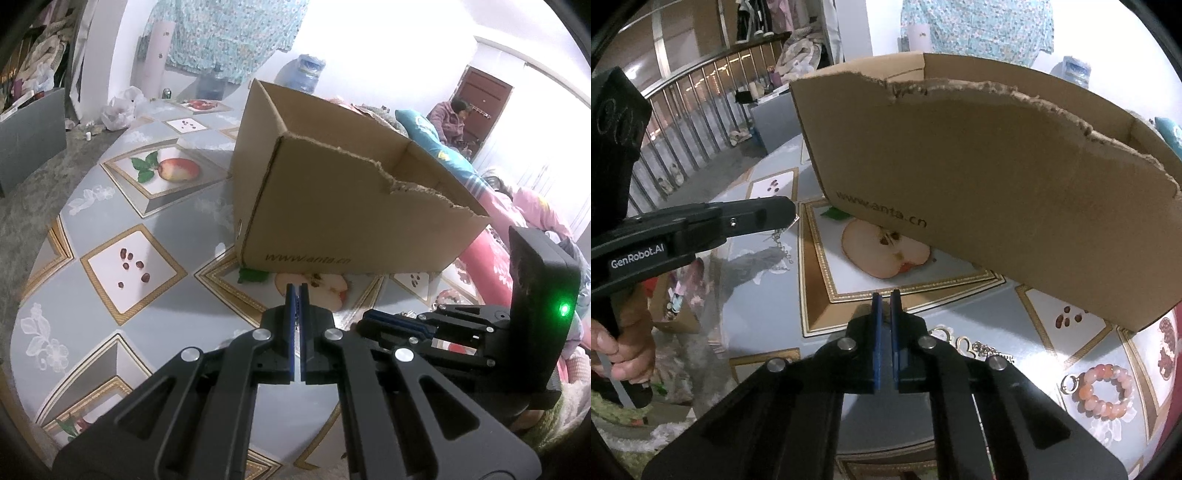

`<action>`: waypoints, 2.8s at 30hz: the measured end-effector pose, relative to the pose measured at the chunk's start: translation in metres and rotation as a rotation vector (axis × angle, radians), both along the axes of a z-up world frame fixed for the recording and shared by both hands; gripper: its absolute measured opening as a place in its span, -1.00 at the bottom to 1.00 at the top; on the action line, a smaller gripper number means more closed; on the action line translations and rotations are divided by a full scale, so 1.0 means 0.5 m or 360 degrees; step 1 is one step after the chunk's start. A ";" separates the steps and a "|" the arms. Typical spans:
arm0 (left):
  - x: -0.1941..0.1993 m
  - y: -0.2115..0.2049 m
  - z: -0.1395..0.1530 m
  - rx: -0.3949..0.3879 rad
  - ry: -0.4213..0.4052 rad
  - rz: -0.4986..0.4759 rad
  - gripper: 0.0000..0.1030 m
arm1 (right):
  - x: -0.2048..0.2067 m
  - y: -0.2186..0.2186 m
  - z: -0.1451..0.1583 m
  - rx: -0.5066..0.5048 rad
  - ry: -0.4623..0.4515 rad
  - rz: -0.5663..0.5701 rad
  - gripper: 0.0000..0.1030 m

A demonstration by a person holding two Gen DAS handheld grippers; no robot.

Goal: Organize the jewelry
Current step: 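Lower the right gripper onto the silver earrings and close it, then carry the silver earring into the cardboard box and open the right gripper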

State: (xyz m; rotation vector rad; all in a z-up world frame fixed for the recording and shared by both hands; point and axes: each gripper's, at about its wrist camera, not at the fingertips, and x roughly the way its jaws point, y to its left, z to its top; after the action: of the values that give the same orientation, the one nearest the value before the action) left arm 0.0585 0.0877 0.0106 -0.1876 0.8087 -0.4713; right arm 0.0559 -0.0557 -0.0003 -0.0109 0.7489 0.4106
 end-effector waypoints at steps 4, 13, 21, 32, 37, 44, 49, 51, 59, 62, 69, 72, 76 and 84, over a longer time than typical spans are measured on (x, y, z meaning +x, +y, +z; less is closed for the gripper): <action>-0.010 -0.007 0.020 0.0013 -0.0042 0.0004 -0.98 | -0.007 -0.009 0.010 0.0034 -0.0019 -0.0012 -0.91; -0.026 -0.020 0.031 0.0036 -0.0059 0.0006 -0.98 | -0.025 -0.013 0.008 0.0093 0.0040 0.0020 -0.58; -0.033 -0.017 0.027 0.0028 -0.0055 0.0011 -0.98 | -0.012 0.006 -0.002 -0.0009 0.0003 0.0031 -0.49; -0.028 -0.005 0.010 -0.0010 -0.0029 0.0025 -0.98 | 0.007 0.006 -0.007 -0.0065 -0.0001 0.0074 -0.76; -0.027 0.001 0.008 -0.0013 -0.0031 0.0028 -0.98 | 0.012 -0.009 -0.006 -0.0008 0.0028 0.0074 -0.77; -0.026 0.007 0.009 -0.0014 -0.0040 0.0036 -0.98 | 0.011 -0.012 -0.006 0.0007 0.0037 0.0073 -0.77; -0.027 0.010 0.011 -0.0014 -0.0043 0.0039 -0.98 | 0.013 -0.023 0.002 0.0050 0.0047 0.0076 -0.99; -0.027 0.010 0.015 -0.0010 -0.0046 0.0039 -0.98 | 0.013 -0.030 0.004 0.0073 0.0047 0.0066 -0.99; -0.028 0.011 0.023 -0.0005 -0.0056 0.0045 -0.98 | 0.015 -0.062 0.017 0.0166 0.0078 0.0065 -0.94; -0.030 0.009 0.025 -0.0002 -0.0056 0.0039 -0.98 | 0.013 -0.051 0.016 0.0112 0.0067 0.0084 -0.65; -0.031 0.002 0.025 0.0001 -0.0056 0.0036 -0.98 | 0.017 -0.019 -0.001 -0.0016 0.0059 0.0117 -0.47; -0.030 0.003 0.025 -0.0002 -0.0055 0.0035 -0.98 | 0.018 -0.014 -0.004 -0.0065 0.0016 0.0115 -0.67; -0.033 -0.002 0.023 -0.0002 -0.0054 0.0032 -0.98 | 0.025 -0.024 -0.003 -0.0014 0.0042 0.0122 -0.78; -0.032 -0.002 0.024 -0.0001 -0.0054 0.0034 -0.98 | 0.028 -0.035 -0.004 0.0037 0.0058 0.0119 -0.78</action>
State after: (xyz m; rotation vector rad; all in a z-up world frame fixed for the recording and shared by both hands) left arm 0.0423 0.0866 0.0226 -0.1881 0.7726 -0.4533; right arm 0.0698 -0.0732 -0.0024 -0.0092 0.7815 0.4918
